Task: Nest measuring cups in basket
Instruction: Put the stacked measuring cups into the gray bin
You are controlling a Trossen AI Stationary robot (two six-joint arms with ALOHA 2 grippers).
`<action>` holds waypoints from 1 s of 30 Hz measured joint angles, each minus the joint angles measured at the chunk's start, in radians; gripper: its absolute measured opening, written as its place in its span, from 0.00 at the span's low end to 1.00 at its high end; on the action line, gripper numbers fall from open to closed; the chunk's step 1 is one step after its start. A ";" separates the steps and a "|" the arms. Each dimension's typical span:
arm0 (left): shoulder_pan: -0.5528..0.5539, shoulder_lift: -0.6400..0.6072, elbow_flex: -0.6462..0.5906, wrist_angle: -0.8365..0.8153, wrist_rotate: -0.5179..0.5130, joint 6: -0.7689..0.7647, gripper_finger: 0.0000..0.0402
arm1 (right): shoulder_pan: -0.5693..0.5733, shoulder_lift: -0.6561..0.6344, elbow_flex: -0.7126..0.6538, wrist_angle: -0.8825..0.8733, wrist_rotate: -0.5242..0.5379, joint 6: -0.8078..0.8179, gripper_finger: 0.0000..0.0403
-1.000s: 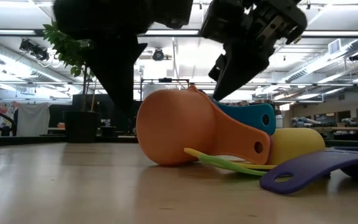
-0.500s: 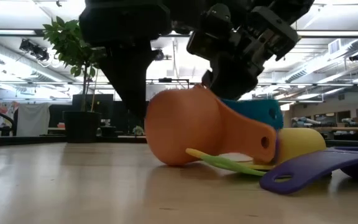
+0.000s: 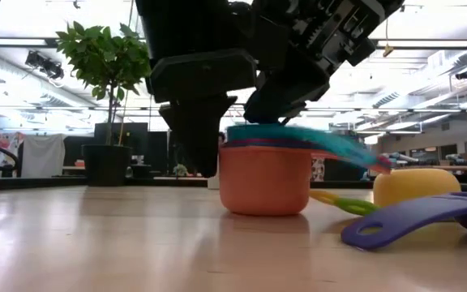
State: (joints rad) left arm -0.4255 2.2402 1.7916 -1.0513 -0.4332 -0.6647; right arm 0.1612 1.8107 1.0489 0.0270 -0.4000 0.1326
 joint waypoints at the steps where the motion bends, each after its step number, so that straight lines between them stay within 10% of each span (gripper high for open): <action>1: 0.002 0.000 0.000 -0.007 -0.001 0.003 0.01 | 0.000 0.000 0.000 -0.003 0.004 0.000 0.01; 30: -0.087 -0.304 0.000 -0.438 -0.239 -0.267 0.01 | 0.005 -0.509 0.000 -0.345 0.140 0.000 0.05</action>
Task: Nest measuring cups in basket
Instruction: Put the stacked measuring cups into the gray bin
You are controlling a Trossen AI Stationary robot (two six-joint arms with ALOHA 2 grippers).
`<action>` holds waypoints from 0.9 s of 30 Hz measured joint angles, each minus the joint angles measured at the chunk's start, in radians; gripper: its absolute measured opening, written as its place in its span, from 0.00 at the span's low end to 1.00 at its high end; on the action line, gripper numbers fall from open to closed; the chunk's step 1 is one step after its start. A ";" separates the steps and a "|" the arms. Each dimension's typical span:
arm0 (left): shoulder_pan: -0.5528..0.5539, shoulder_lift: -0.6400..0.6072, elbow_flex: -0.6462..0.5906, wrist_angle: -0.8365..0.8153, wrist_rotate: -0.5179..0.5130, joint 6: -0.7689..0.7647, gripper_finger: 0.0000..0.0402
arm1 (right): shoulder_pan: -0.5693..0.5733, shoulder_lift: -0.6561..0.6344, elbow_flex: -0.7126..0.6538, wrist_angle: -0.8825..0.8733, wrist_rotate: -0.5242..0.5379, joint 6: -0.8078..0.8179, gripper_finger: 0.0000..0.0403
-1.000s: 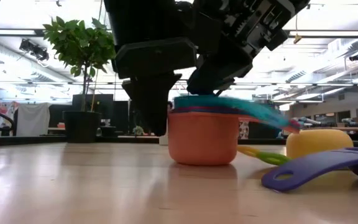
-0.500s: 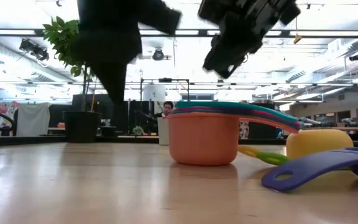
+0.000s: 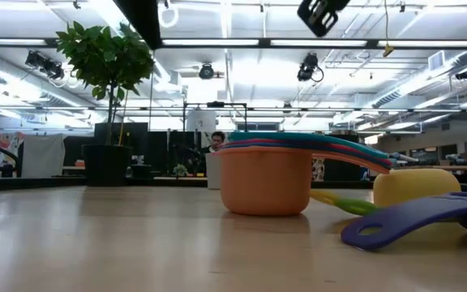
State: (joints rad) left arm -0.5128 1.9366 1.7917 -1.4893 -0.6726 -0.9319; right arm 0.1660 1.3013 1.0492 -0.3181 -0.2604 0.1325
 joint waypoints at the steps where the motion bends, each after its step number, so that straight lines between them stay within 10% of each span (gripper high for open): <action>1: -0.002 -0.008 0.000 -0.004 -0.002 0.000 0.01 | 0.006 -0.009 0.000 0.004 -0.004 -0.001 0.05; 10: -0.013 -0.062 0.000 -0.004 -0.018 0.001 0.02 | 0.042 -0.010 0.000 -0.045 -0.095 0.272 0.07; 27: -0.013 -0.078 0.000 -0.013 -0.034 0.026 0.02 | 0.136 0.140 -0.002 -0.422 -0.049 0.202 0.37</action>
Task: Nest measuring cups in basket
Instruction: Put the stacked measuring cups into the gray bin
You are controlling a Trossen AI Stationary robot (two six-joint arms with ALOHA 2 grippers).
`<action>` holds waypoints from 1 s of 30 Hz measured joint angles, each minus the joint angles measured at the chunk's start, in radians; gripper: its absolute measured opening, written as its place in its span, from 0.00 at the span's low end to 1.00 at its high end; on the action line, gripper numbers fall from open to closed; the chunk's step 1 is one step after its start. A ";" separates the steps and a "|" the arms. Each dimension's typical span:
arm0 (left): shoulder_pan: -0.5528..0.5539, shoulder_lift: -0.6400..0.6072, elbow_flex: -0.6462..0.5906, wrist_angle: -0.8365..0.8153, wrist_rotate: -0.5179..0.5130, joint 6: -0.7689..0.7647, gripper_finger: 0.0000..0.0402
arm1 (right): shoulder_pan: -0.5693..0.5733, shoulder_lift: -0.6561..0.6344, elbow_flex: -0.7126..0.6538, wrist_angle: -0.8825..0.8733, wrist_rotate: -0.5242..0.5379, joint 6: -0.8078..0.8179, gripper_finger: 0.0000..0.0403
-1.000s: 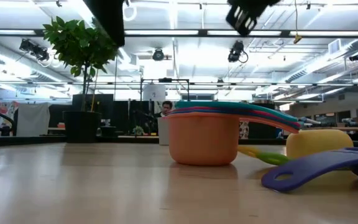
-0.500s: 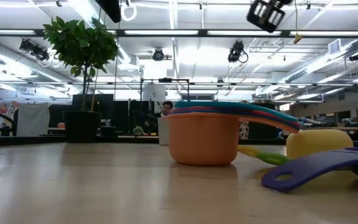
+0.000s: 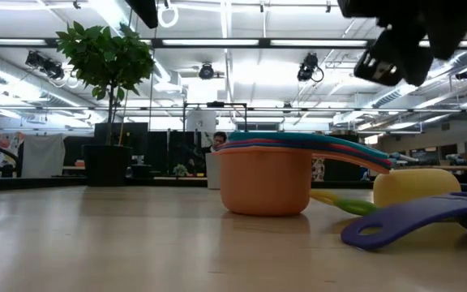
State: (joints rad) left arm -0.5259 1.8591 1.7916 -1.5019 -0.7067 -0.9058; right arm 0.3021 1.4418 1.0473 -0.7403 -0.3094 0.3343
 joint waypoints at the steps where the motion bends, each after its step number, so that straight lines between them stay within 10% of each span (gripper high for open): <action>1: 0.000 0.000 0.000 0.001 0.000 0.000 0.02 | 0.005 0.021 0.000 0.000 0.008 -0.013 0.39; 30: 0.000 0.002 0.000 0.001 0.001 0.003 0.02 | -0.002 0.241 0.002 -0.024 0.108 -0.175 0.56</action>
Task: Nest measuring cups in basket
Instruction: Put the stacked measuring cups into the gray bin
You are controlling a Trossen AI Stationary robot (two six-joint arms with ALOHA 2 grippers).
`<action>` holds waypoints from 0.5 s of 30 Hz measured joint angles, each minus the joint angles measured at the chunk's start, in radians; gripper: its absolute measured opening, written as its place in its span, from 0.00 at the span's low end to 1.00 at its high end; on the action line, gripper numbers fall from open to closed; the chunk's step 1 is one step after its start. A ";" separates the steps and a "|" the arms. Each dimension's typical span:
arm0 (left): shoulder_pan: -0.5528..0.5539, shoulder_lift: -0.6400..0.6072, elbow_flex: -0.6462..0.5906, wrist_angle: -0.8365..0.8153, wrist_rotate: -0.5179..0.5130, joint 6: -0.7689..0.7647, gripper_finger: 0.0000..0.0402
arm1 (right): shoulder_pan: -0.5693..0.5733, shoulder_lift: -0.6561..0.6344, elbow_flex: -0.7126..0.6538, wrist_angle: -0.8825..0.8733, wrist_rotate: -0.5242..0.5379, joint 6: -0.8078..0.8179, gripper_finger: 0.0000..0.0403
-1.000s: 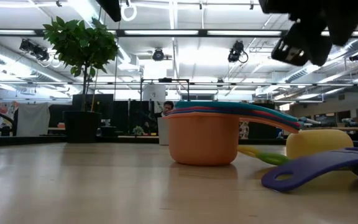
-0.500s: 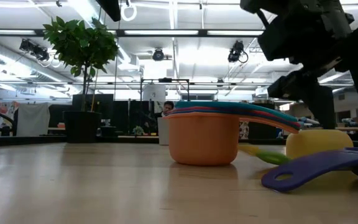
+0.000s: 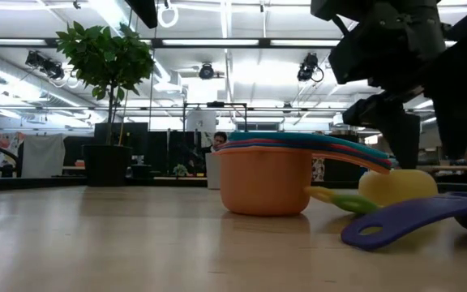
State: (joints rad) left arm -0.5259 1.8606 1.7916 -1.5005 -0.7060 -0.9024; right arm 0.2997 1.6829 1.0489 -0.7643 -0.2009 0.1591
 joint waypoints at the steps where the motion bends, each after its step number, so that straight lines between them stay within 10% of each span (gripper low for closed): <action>1: 0.000 0.000 0.000 0.000 0.000 0.000 0.02 | -0.002 0.000 0.000 0.000 0.017 0.008 0.56; 15: 0.000 0.000 0.000 0.002 0.003 -0.003 0.02 | -0.060 -0.001 -0.002 -0.068 0.257 0.025 0.52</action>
State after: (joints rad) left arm -0.5259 1.8606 1.7916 -1.4989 -0.7025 -0.9051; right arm 0.2397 1.6821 1.0473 -0.8322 0.0564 0.1837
